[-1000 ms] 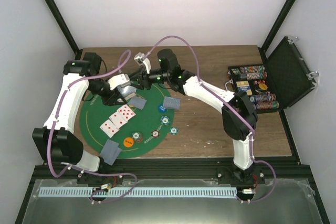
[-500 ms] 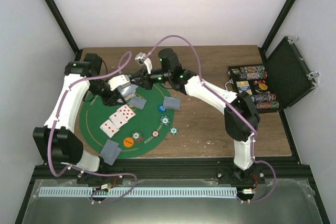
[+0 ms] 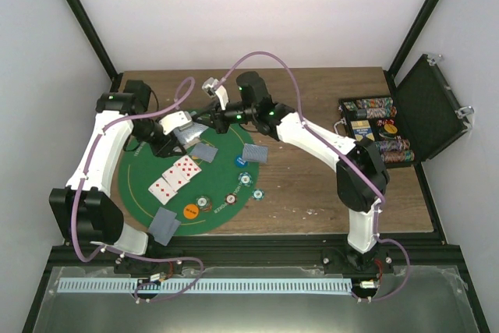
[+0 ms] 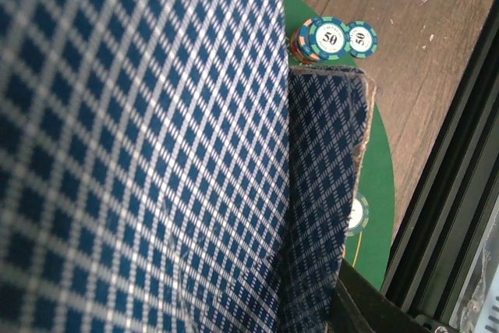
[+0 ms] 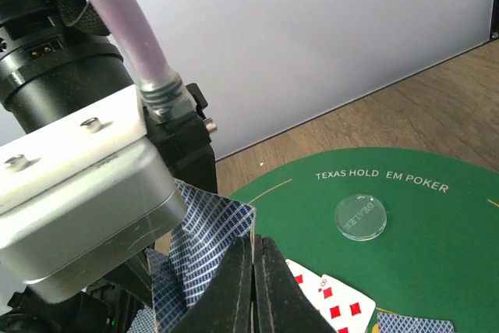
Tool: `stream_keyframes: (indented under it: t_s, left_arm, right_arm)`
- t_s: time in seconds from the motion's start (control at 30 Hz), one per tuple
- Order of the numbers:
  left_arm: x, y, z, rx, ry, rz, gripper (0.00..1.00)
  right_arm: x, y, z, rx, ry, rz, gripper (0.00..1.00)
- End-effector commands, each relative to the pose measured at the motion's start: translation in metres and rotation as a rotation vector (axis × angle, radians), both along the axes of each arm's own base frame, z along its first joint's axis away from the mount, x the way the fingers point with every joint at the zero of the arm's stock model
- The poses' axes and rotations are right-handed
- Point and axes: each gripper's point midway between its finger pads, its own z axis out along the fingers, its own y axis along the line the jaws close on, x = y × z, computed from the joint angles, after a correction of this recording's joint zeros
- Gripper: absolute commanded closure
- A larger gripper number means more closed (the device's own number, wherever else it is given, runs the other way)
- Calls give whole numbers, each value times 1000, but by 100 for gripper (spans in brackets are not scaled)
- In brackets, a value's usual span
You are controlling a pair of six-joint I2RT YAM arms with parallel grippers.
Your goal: Distribute texas hold em gaming equipment
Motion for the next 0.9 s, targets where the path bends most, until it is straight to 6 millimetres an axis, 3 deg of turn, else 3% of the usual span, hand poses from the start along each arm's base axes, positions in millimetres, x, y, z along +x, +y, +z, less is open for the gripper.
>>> stream_keyframes:
  t_s: [0.0,0.3,0.6,0.87]
  left_arm:
    - [3,2,-1,-19,-7,12,63]
    - [5,5,0,-49,-7,33,63]
    - [7,13,-1,-73,-5,68,63]
    - [7,17,-3,-83,0,83,63]
  right_arm:
    - [-3,-8,24,23,-55,-14,98]
    - [-9,-7,28,42,-45,22,99]
    - [-11,-12,44,96,-32,38,99]
    - [-6,-15,49,125,7,34,99]
